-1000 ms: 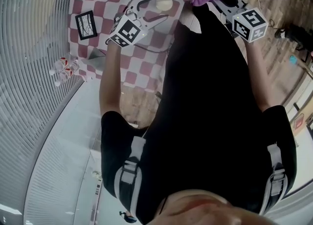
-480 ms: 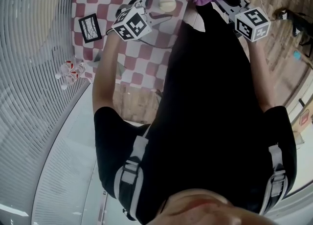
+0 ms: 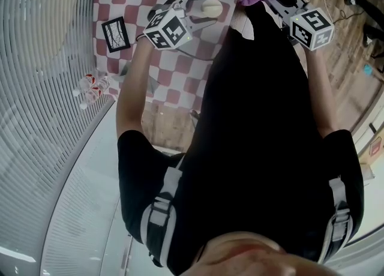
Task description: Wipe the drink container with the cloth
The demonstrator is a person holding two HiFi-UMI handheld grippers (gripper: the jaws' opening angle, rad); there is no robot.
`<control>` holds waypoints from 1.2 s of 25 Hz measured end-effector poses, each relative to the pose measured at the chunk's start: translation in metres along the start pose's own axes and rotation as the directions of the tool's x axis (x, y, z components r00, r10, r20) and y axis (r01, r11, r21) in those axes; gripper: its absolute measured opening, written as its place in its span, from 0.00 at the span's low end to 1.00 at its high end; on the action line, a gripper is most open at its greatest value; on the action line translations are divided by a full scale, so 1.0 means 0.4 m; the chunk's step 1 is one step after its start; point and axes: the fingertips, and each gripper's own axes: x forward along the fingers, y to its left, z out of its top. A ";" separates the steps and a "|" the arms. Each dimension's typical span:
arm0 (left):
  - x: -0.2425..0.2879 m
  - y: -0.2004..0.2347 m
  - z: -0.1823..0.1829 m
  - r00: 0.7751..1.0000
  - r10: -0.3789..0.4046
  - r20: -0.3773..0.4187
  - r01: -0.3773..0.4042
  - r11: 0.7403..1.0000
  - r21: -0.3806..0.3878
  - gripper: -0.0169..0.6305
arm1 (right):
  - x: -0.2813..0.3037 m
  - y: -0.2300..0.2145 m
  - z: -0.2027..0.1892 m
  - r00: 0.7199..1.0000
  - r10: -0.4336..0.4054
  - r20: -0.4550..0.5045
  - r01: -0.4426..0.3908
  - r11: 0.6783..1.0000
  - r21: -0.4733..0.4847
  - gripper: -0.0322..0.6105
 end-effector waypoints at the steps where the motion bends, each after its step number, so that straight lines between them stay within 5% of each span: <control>1: -0.001 0.002 0.000 1.000 0.002 0.001 -0.002 1.000 -0.001 0.49 | 0.000 -0.001 0.000 1.000 -0.001 -0.002 0.001 1.000 0.000 0.20; 14: 0.004 0.025 0.004 0.996 0.084 -0.030 -0.087 0.987 -0.134 0.48 | -0.014 -0.017 0.006 1.000 -0.001 0.021 0.001 1.000 0.002 0.20; 19: -0.008 0.075 0.003 0.980 0.196 -0.034 -0.196 0.924 -0.328 0.48 | -0.013 -0.020 0.027 0.999 0.014 0.038 -0.014 1.000 0.000 0.20; 21: -0.020 0.099 -0.011 0.966 0.252 -0.050 -0.249 0.871 -0.424 0.48 | -0.009 -0.015 0.030 0.999 0.024 0.039 -0.023 1.000 -0.013 0.20; 24: -0.041 0.125 -0.036 0.941 0.327 -0.090 -0.317 0.752 -0.578 0.48 | -0.005 -0.011 0.028 0.999 0.039 0.036 -0.038 0.999 -0.025 0.20; 30: -0.088 0.131 -0.060 0.879 0.470 -0.077 -0.315 0.453 -0.834 0.48 | -0.004 -0.001 0.029 0.996 0.088 0.028 -0.086 0.995 -0.046 0.20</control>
